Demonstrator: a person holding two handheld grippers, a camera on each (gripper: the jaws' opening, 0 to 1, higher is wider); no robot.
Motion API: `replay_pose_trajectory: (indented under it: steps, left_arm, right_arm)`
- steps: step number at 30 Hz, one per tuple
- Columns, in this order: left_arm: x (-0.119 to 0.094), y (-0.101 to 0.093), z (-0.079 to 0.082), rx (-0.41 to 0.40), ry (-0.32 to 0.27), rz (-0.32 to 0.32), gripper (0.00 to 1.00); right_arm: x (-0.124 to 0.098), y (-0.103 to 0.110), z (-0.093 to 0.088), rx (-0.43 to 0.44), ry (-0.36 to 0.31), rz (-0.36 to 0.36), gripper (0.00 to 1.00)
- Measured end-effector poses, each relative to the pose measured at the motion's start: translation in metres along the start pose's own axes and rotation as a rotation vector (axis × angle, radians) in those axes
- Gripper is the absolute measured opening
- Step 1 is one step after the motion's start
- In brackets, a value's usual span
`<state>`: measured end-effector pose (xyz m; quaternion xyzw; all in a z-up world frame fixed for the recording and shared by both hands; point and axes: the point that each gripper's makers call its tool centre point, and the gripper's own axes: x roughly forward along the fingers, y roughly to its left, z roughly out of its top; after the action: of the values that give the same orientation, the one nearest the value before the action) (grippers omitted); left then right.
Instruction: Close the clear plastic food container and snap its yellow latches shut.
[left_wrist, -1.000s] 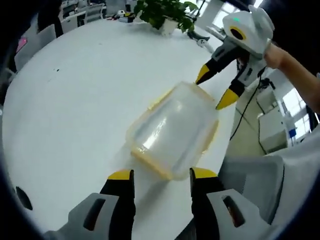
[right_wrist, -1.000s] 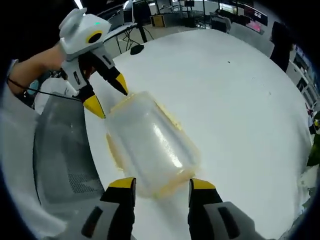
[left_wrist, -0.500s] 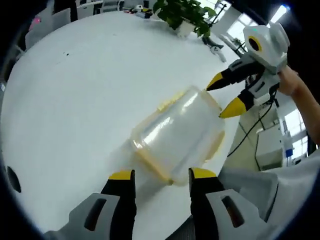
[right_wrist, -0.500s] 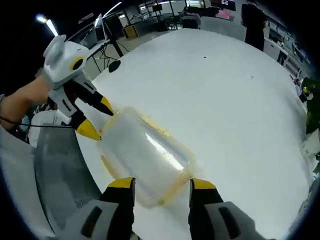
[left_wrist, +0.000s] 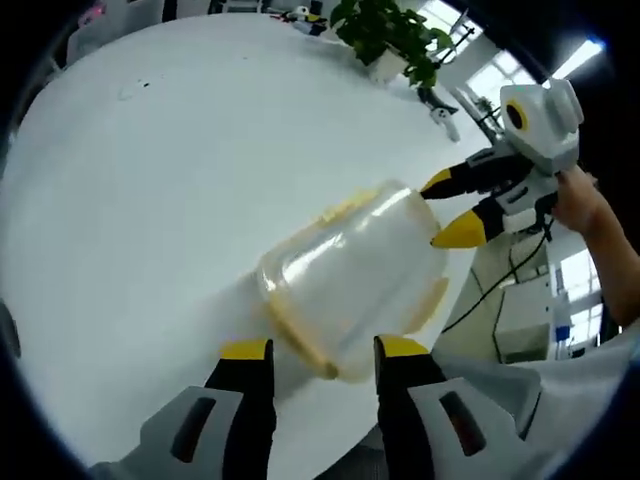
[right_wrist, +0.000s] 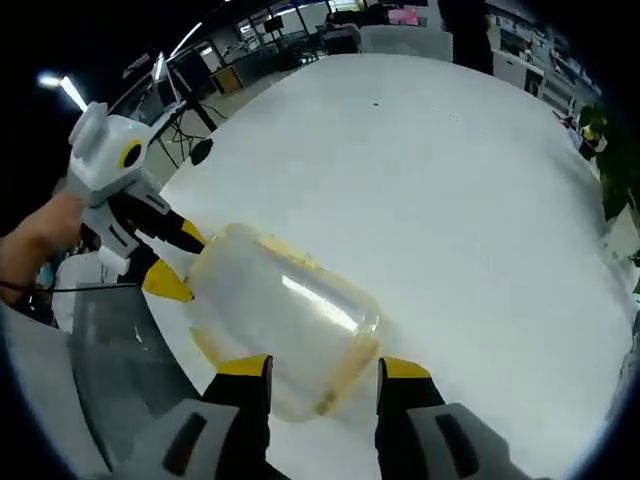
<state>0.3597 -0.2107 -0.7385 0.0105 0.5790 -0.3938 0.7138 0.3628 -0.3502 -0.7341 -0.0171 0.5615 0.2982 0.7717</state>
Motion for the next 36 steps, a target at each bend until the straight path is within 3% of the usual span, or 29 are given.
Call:
replay_pose_trajectory:
  steps: [4,24,29,30,31,32,33,36]
  left_arm:
    - [0.003,-0.001,0.000,-0.022,-0.003,-0.012,0.37]
    - [0.007,-0.002,0.002,-0.040,-0.020,-0.027,0.37]
    - [0.010,-0.004,0.003,-0.024,0.010,-0.037,0.32]
    - [0.013,-0.005,-0.015,-0.050,0.101,-0.023,0.31]
    - [0.024,-0.001,-0.007,0.050,0.064,-0.034,0.30]
    - [0.029,0.001,-0.007,-0.007,0.062,-0.036,0.30]
    - [0.015,-0.004,-0.003,-0.006,0.064,-0.034,0.30]
    - [0.010,-0.006,-0.003,-0.006,0.057,-0.040,0.31]
  right_arm:
    - [0.004,0.004,0.000,0.037,-0.014,0.043,0.39]
    - [0.008,0.003,-0.001,0.054,-0.022,0.049,0.37]
    - [0.009,0.006,-0.002,0.064,-0.020,0.054,0.34]
    - [0.011,0.005,-0.003,0.066,-0.007,0.056,0.32]
    - [0.018,0.008,-0.014,0.105,0.036,0.073,0.32]
    - [0.018,0.007,-0.017,0.087,0.055,0.058,0.32]
    - [0.021,0.008,-0.016,0.091,0.053,0.060,0.32]
    - [0.020,0.006,-0.012,0.101,0.038,0.064,0.32]
